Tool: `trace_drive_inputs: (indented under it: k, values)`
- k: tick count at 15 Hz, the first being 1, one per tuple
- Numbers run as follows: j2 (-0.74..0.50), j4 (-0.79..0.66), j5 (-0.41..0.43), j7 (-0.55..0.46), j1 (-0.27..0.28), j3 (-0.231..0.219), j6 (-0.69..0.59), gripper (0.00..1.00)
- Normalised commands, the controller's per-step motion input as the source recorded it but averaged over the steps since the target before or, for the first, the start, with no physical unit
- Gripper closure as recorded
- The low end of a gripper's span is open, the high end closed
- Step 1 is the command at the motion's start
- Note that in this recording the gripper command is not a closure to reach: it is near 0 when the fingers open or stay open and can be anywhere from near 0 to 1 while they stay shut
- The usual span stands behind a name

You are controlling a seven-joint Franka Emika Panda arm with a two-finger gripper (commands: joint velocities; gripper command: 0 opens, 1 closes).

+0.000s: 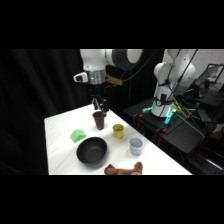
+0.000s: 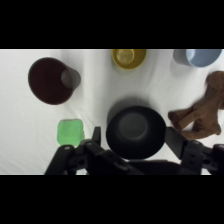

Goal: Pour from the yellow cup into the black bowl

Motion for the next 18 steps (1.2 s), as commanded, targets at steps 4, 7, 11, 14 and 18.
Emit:
trace_drive_inputs:
  k: [4,7,11,14,18]
  values:
    - [-0.08,-0.15,-0.029,0.03,-0.038,0.034,0.11,0.00]
    - [-0.27,-0.42,-0.041,0.08,-0.025,0.042,0.22,0.00]
    - [-0.44,-0.50,0.079,0.04,-0.010,0.063,0.16,0.00]
    - [-0.52,-0.53,0.224,0.01,0.025,0.076,0.21,0.00]
    - [-0.35,-0.46,0.352,-0.10,0.079,0.066,0.38,0.00]
